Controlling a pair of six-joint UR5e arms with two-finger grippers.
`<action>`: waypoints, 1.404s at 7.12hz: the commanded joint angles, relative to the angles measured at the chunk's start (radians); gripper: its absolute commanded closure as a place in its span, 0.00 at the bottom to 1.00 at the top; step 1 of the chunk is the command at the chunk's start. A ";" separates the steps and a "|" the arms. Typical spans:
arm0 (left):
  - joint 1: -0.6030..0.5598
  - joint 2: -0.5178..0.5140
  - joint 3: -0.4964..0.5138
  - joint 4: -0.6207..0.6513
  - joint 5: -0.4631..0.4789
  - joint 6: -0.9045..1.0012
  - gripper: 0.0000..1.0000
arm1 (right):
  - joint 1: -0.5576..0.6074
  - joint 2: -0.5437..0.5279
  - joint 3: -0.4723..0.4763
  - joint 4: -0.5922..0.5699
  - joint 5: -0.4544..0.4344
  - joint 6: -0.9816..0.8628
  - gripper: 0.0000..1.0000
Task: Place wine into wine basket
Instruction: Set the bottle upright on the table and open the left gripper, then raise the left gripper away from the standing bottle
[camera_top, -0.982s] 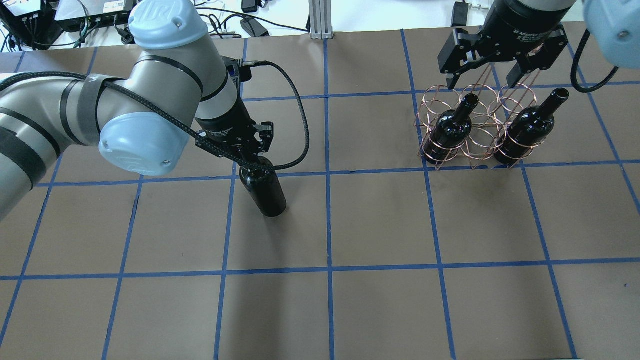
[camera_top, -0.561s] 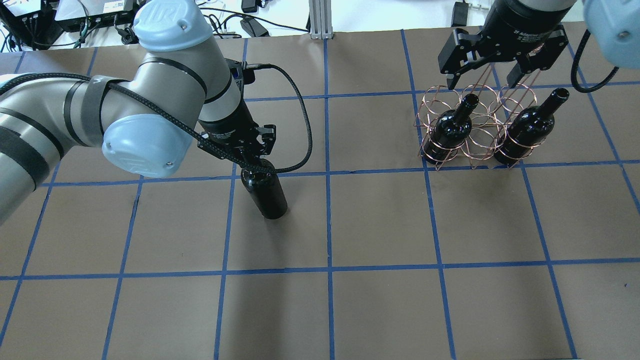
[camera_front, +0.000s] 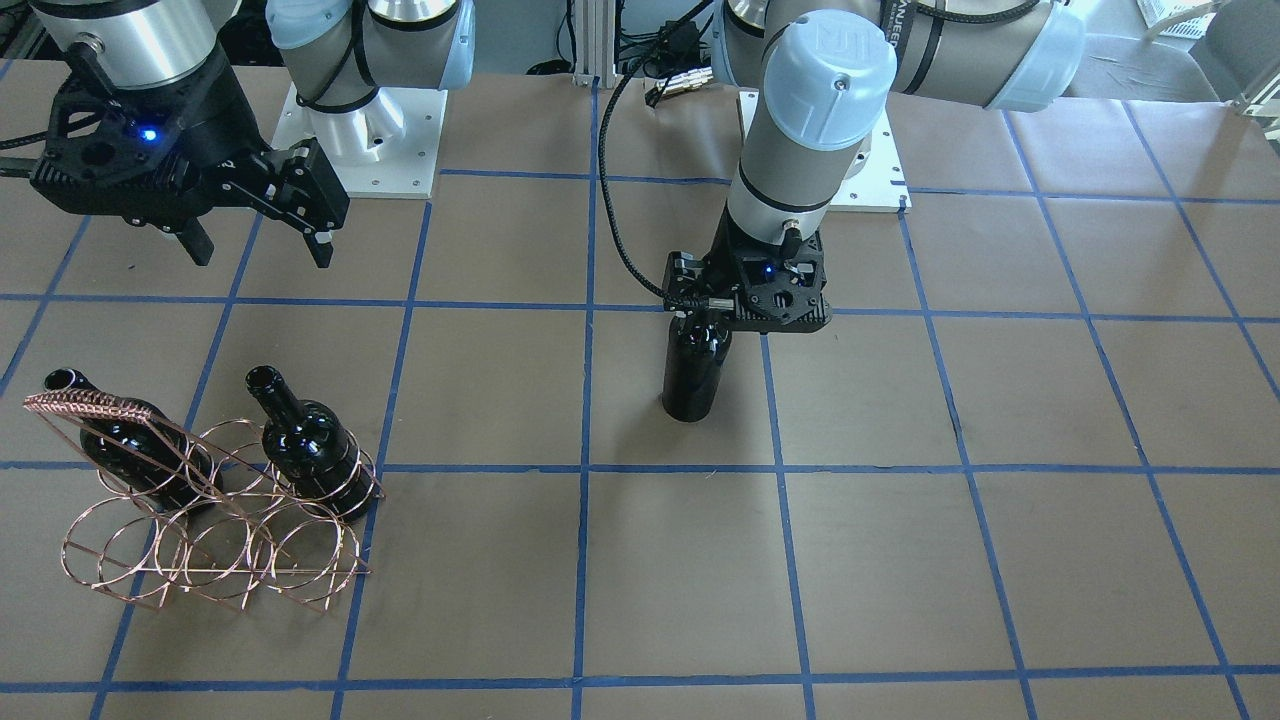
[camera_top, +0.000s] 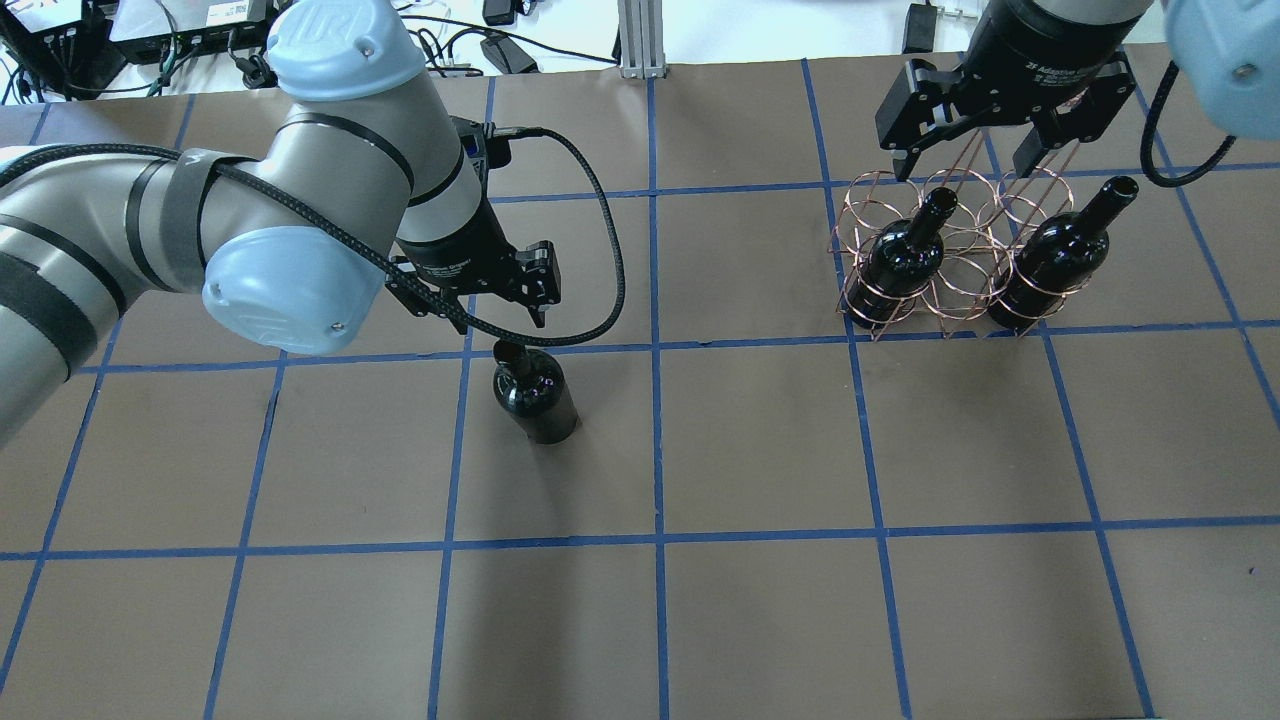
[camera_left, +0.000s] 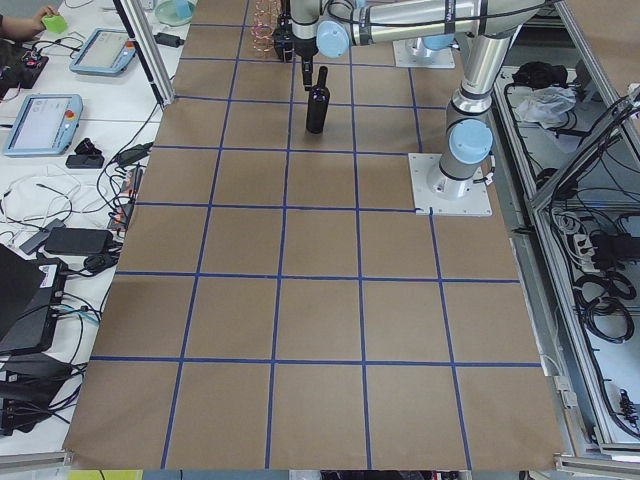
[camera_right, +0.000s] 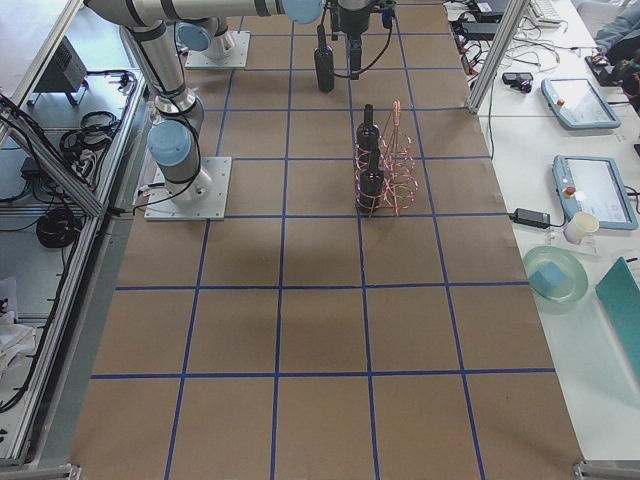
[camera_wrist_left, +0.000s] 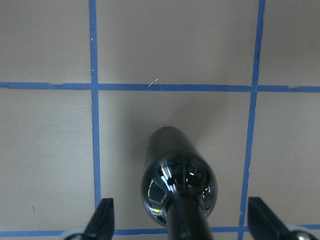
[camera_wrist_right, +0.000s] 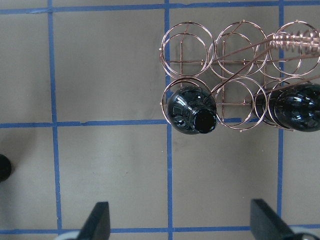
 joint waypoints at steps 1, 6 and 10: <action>0.006 0.000 0.091 -0.059 -0.018 0.006 0.00 | 0.003 -0.002 -0.001 -0.005 0.002 -0.008 0.00; 0.259 0.005 0.328 -0.198 -0.010 0.231 0.00 | -0.003 0.007 -0.001 -0.004 0.004 -0.043 0.00; 0.284 0.040 0.308 -0.219 0.125 0.300 0.00 | 0.091 0.071 -0.030 -0.068 0.066 0.200 0.00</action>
